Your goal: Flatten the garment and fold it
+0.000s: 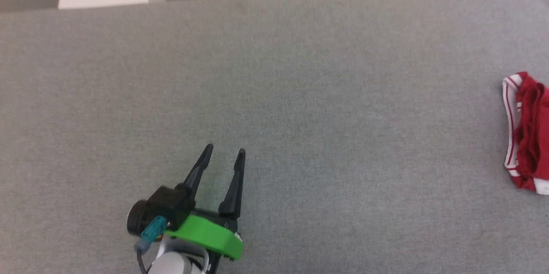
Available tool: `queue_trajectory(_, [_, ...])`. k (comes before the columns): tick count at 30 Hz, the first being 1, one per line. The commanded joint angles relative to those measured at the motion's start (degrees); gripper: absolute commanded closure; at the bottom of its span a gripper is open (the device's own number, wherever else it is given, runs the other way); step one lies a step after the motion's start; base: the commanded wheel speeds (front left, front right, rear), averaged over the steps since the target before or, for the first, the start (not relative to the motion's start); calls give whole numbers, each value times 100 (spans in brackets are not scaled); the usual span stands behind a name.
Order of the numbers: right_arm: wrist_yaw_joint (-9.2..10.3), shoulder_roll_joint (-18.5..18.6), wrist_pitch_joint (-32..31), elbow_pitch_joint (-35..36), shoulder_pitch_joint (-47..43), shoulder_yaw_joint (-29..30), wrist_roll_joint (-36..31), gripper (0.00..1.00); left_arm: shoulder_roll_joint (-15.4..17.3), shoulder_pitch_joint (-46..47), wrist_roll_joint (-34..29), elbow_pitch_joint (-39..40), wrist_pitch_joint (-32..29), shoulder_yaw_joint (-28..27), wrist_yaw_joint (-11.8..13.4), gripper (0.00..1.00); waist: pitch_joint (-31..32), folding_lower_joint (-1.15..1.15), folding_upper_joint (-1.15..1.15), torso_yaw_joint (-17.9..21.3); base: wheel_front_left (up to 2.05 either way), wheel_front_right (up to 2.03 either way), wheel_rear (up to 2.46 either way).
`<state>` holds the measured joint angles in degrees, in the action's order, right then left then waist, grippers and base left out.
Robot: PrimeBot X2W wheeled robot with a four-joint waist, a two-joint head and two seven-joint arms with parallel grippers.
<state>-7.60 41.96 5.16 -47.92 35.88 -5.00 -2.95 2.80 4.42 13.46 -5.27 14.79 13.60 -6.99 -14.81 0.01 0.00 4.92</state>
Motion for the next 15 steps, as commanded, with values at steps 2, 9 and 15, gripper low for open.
queue_trajectory(2, [11, -268, 217, 245, 107, 4, 144, 0, 8, -157, 29, -19, 21, -101, 34, 0, 575, -1, 0, -74, 0, 0, 0])
queue_trajectory(9, [11, -1021, 675, 1221, -280, 166, 778, 0, 8, -459, 7, -26, 21, -403, 171, 0, 1200, -1, 0, -237, 0, 0, 0])
queue_trajectory(15, [11, -1842, 841, 2503, -1291, 458, 1086, 0, 8, -683, -89, -26, 21, -548, 313, 0, 1507, -1, 0, -361, 0, 0, 0])
